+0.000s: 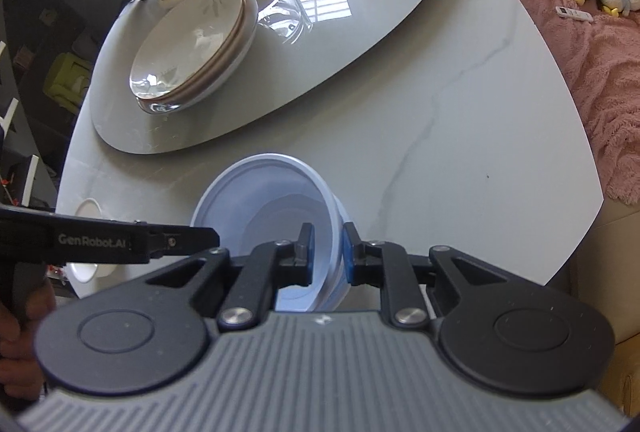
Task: Organize plates and bowls
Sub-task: 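Lift the plastic bowl with both tools toward the other plastic bowl, then lower the plastic bowl into the other bowl and open both tools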
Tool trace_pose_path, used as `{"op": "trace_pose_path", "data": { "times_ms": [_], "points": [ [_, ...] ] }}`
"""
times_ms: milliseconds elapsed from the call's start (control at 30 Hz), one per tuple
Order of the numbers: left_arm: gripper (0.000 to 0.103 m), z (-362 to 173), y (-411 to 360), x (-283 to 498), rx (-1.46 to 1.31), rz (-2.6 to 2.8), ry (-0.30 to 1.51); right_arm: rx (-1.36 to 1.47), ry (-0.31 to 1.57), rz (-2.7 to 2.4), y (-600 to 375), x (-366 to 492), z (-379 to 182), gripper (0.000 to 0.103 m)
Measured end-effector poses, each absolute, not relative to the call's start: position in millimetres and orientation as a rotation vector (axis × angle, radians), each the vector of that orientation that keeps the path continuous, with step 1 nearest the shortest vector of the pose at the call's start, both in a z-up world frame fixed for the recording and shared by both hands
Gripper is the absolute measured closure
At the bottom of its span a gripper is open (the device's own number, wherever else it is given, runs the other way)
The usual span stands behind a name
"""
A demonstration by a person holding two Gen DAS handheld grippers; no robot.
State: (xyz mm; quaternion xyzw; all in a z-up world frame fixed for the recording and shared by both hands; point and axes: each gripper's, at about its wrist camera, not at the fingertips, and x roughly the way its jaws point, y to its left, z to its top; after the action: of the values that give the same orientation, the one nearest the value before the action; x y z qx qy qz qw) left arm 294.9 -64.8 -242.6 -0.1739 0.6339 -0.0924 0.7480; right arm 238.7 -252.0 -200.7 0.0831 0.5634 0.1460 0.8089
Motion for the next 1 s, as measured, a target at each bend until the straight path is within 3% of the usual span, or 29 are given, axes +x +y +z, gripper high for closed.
{"op": "trace_pose_path", "data": {
  "times_ms": [567,1000],
  "points": [
    [0.083,-221,-57,290,-0.389,-0.138,1.326,0.215,1.206,0.33,-264,246,-191,0.079],
    [0.083,-147,-54,276,-0.31,-0.083,1.14,0.139,1.065,0.422,-267,243,-134,0.079]
  ]
}}
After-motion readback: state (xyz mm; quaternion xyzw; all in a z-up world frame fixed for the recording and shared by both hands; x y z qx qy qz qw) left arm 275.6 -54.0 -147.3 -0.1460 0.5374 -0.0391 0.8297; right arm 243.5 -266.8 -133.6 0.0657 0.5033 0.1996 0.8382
